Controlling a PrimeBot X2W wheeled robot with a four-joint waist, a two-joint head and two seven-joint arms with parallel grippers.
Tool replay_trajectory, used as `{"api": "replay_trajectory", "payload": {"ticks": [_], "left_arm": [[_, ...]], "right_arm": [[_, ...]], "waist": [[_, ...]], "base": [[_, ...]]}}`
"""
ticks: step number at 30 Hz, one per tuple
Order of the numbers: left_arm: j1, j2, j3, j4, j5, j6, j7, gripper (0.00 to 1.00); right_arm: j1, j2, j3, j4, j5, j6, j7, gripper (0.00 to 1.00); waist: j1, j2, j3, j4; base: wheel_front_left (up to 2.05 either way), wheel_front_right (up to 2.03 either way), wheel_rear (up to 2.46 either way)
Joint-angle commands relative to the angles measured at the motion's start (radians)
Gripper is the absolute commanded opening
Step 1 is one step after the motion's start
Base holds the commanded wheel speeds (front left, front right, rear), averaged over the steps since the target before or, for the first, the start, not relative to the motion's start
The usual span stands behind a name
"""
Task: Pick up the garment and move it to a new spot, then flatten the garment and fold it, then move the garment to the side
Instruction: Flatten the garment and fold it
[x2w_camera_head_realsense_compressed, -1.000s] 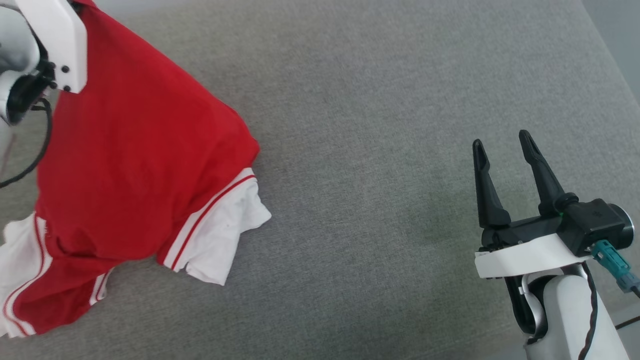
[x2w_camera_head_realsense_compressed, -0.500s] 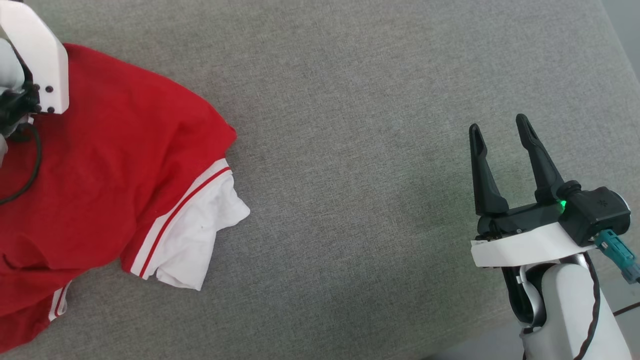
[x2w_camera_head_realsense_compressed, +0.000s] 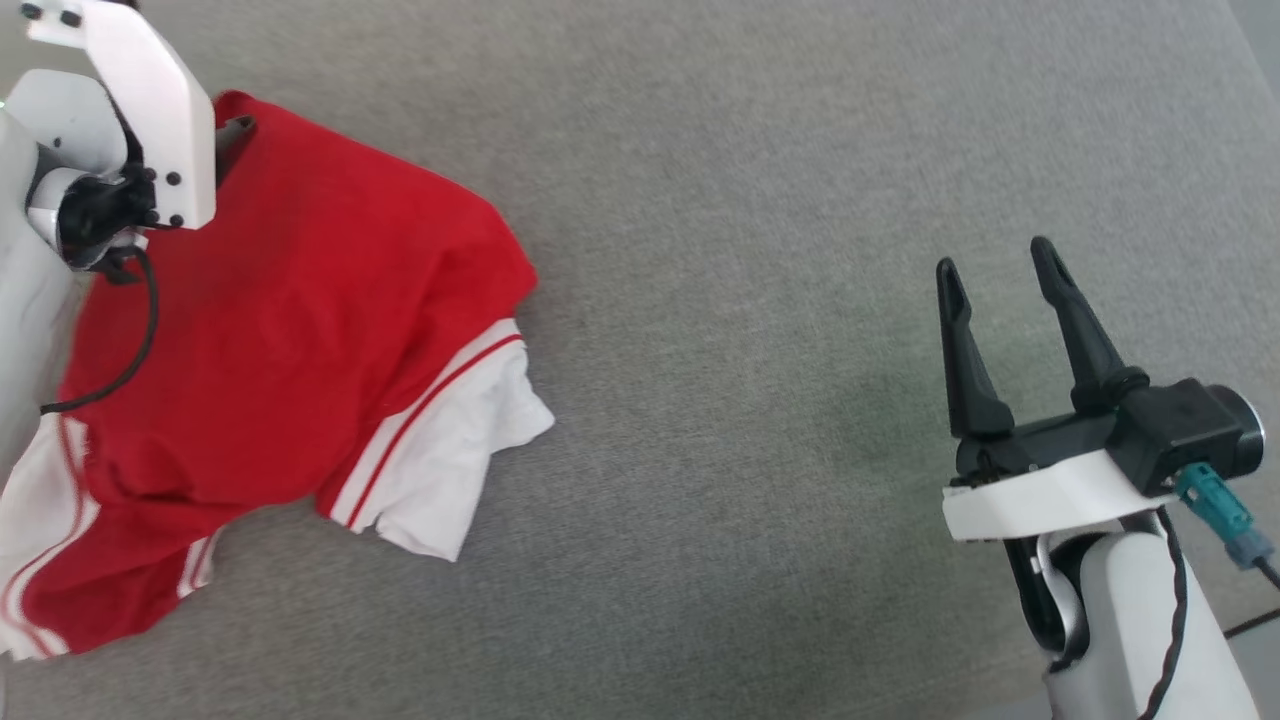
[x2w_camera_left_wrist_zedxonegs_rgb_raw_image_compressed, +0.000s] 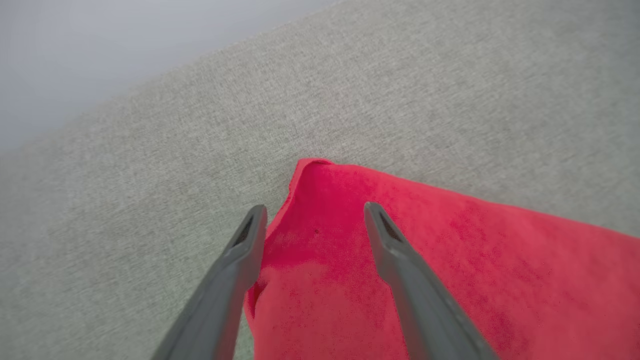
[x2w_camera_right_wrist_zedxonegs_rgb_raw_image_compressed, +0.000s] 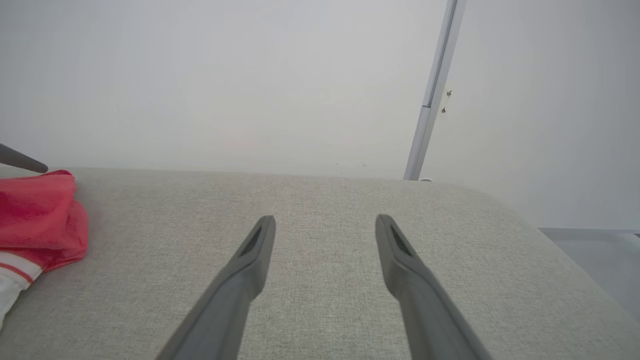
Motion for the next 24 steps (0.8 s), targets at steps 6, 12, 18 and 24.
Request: {"api": "replay_trajectory", "payload": {"ticks": [6, 12, 18, 24], "left_arm": [[0.035, -0.004, -0.02, -0.078, -0.028, -0.002, -0.082, 1.0], [0.104, 0.014, -0.009, -0.184, -0.068, -0.002, -0.225, 1.0], [0.171, 0.038, -0.006, -0.256, -0.055, 0.001, -0.335, 1.0], [0.285, 0.084, 0.021, -0.362, -0.063, 0.049, -0.463, 1.0]], "right_arm": [[0.043, 0.0, 0.002, 0.026, -0.036, 0.0, -0.005, 1.0], [0.068, 0.0, 0.039, 0.098, -0.034, 0.0, -0.005, 1.0], [0.077, -0.012, 0.052, 0.134, -0.04, 0.0, -0.005, 1.0], [0.087, -0.027, 0.057, 0.145, -0.044, 0.0, -0.005, 1.0]], "waist": [[0.0, 0.0, -0.125, 0.091], [0.0, 0.0, -0.218, 0.154], [0.0, 0.0, -0.267, 0.195], [0.0, 0.0, -0.309, 0.233]], "base": [[0.0, 0.0, 0.0], [0.0, 0.0, 0.0], [0.0, 0.0, 0.0], [0.0, 0.0, 0.0]]}}
